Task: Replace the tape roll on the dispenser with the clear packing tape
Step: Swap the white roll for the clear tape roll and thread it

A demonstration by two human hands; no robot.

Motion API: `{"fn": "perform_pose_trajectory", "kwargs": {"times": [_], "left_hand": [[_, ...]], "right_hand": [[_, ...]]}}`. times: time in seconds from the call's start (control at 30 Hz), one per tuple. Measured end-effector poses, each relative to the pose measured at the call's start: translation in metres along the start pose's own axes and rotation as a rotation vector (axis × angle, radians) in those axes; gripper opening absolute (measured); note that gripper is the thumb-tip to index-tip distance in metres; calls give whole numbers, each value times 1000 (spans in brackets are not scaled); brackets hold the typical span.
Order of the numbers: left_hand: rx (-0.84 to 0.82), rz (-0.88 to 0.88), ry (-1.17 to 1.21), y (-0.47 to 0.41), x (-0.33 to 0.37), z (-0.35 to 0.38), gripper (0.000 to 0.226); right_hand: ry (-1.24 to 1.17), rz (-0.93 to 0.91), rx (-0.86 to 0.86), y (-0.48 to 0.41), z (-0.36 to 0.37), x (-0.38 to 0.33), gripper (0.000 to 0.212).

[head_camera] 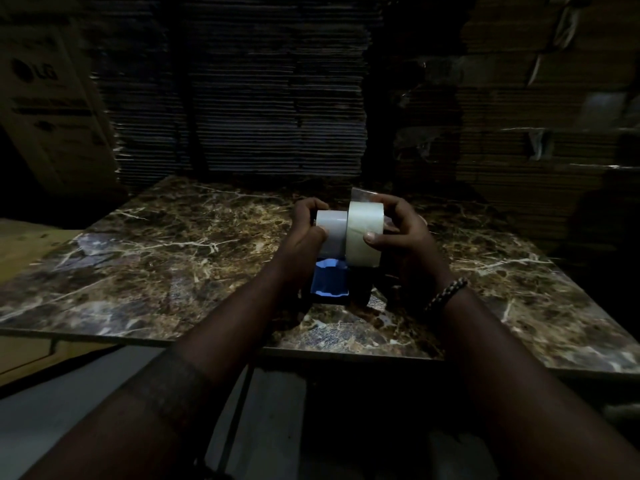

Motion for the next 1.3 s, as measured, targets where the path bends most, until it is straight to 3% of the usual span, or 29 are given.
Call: {"fn": "perform_pose_trajectory", "kwargs": {"times": [0.4, 0.87, 1.13, 1.2, 1.3], "left_hand": [[-11, -74, 84, 3, -1, 0, 44], [15, -105, 111, 2, -5, 3, 52], [-6, -46, 185, 8, 5, 13, 36], [-74, -29, 209, 10, 4, 17, 46], [-135, -59, 200, 13, -6, 18, 100]], "right_hand": [[66, -26, -57, 2, 1, 5, 85], [76, 6, -90, 5, 10, 10, 78], [117, -30, -85, 4, 20, 8, 70], [108, -31, -94, 4, 22, 7, 68], [77, -22, -116, 5, 28, 9, 64]]}}
Point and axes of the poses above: each hand's wrist, its own y-axis away from the middle knuckle, its own z-axis out of the palm, x = y × z, the point moved 9 cm from there along -y, towards the middle knuckle, and after that the axes turned 3 degrees about z, right-handed, at the moved point
